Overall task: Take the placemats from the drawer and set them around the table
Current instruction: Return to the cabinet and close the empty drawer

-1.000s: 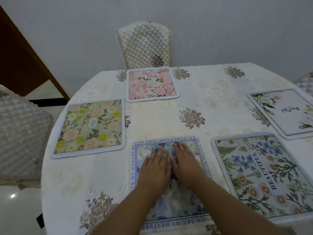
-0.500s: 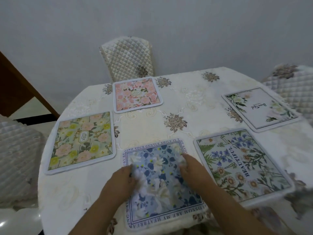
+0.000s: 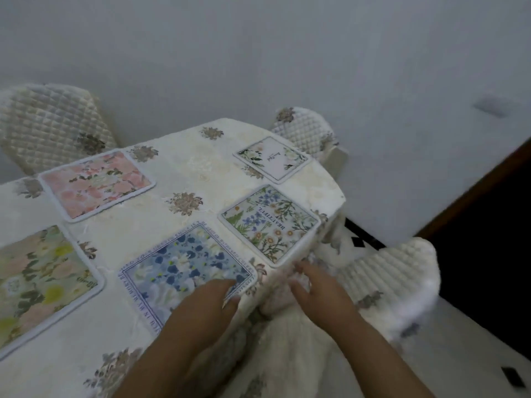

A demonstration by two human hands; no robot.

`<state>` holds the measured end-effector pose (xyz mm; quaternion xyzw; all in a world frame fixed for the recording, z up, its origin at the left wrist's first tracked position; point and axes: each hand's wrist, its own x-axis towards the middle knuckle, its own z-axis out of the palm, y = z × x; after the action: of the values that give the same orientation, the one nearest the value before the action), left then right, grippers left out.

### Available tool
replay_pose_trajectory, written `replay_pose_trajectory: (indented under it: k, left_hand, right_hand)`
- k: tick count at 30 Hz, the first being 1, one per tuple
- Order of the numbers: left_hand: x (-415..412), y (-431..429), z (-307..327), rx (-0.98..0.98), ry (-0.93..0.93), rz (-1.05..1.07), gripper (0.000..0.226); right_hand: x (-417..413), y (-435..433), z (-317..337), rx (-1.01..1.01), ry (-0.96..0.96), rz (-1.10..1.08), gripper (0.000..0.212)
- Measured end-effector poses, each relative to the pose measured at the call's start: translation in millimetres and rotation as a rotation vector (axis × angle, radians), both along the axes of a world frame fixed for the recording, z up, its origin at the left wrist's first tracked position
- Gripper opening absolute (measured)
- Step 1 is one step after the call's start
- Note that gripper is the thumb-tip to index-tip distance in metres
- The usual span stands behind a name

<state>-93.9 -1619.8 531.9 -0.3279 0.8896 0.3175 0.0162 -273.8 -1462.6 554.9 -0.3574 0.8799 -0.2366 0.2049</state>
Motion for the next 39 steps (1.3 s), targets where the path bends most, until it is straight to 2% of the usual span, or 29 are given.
replay_pose_trajectory:
  k: [3, 8, 16, 22, 31, 39]
  left_hand:
    - [5, 11, 26, -0.068, 0.047, -0.182, 0.047]
    - [-17, 61, 66, -0.074, 0.099, -0.432, 0.047]
    - [-62, 231, 135, -0.123, 0.199, -0.894, 0.042]
    - [-64, 387, 153, -0.179, 0.213, -1.238, 0.042]
    - [28, 653, 146, -0.117, 0.249, -1.666, 0.044]
    - [111, 818, 134, -0.053, 0.257, -1.904, 0.043]
  right_hand:
    - [33, 51, 22, 0.009, 0.089, -0.121, 0.052]
    - [86, 147, 61, 0.035, 0.139, -0.425, 0.052]
    - [162, 342, 101, -0.038, 0.220, -1.010, 0.054]
    - [243, 468, 103, 0.004, 0.229, -1.351, 0.054]
    - [432, 662, 101, 0.071, 0.231, -1.837, 0.053]
    - [548, 776, 96, 0.081, 0.206, -2.130, 0.053]
